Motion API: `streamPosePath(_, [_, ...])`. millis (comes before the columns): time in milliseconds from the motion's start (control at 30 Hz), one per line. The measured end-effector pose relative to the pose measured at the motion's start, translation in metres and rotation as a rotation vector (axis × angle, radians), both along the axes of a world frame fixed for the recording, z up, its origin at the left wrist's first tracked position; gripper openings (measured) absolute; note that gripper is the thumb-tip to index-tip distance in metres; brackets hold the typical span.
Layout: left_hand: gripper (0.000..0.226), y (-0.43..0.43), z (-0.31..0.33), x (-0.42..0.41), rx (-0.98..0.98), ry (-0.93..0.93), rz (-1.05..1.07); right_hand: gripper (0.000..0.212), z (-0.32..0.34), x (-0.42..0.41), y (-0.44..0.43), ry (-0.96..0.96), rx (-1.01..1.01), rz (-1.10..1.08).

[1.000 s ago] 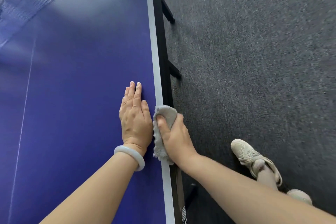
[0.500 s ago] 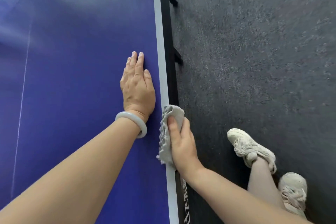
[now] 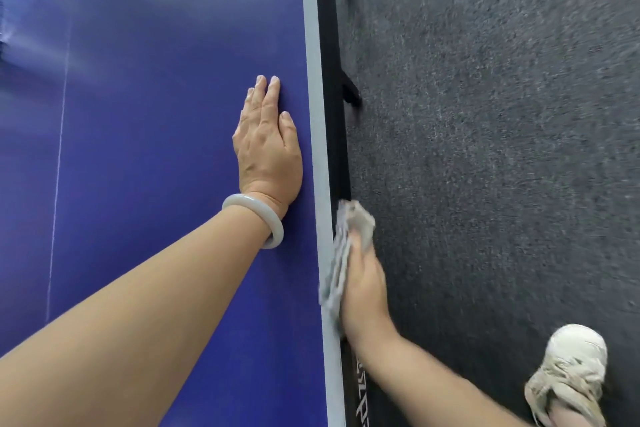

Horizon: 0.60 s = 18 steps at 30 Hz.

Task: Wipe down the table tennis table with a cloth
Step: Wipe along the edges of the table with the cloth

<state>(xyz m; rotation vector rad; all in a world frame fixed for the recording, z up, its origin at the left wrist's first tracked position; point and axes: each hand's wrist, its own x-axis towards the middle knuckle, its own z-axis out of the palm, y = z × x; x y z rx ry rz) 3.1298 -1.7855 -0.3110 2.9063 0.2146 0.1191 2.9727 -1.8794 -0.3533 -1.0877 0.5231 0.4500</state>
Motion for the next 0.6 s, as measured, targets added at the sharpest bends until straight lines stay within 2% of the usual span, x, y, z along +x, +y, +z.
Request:
streamPosePath(100, [0.048,-0.002,0.000,-0.002,-0.009,0.001,-0.002,0.023,0.010,-0.045,-0.002,0.095,-0.021,0.050])
streamPosePath(233, [0.048,0.000,0.000,-0.002,-0.020,0.009,0.011,0.018,0.015,0.000,-0.003,0.003,-0.188,0.052])
streamPosePath(367, [0.048,0.000,-0.001,-0.002,-0.029,0.010,0.013,0.071,0.020,0.021,0.002,-0.110,-0.301,0.104])
streamPosePath(400, [0.048,0.000,-0.001,-0.001,-0.029,0.009,0.015,0.075,0.020,0.013,0.001,-0.119,-0.319,0.131])
streamPosePath(600, [0.045,0.000,0.001,-0.005,-0.090,-0.031,-0.024,0.067,0.015,0.002,-0.005,-0.092,-0.272,0.195])
